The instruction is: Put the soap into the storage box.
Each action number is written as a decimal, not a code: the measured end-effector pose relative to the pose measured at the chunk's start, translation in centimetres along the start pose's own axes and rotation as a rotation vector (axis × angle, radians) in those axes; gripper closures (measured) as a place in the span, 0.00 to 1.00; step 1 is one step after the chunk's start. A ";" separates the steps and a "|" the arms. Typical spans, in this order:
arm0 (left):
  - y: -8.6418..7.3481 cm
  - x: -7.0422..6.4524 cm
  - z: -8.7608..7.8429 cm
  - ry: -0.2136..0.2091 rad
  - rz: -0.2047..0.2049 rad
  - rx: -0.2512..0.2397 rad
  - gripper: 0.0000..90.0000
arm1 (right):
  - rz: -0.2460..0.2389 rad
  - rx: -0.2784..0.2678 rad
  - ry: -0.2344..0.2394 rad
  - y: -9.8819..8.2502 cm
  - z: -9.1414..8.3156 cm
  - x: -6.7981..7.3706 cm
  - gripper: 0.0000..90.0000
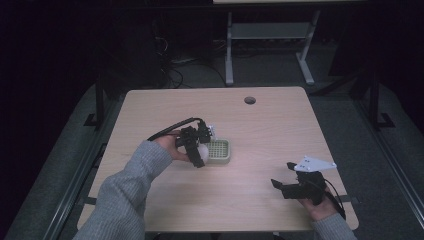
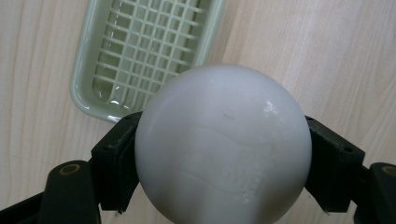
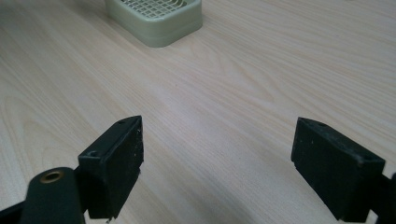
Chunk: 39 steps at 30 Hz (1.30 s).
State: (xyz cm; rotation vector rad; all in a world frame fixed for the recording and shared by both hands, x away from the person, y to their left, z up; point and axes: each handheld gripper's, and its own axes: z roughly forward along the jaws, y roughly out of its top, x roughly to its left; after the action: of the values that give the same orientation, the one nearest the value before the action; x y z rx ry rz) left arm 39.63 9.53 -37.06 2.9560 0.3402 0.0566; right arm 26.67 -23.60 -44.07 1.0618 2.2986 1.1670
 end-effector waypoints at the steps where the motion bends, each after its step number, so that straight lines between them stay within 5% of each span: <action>1: 0.0 0.0 0.0 0.000 0.000 0.000 0.26 | 0.002 -0.001 0.001 0.0 0.0 0.0 0.18; 39: 2.8 3.0 -0.1 0.021 -0.036 0.004 0.26 | 0.005 0.006 0.009 0.0 0.1 0.0 0.18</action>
State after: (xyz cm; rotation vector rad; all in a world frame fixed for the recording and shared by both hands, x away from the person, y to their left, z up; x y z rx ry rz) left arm 43.16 7.56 -36.45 2.9544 0.3969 0.0823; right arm 26.78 -23.55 -44.15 1.0680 2.3091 1.1694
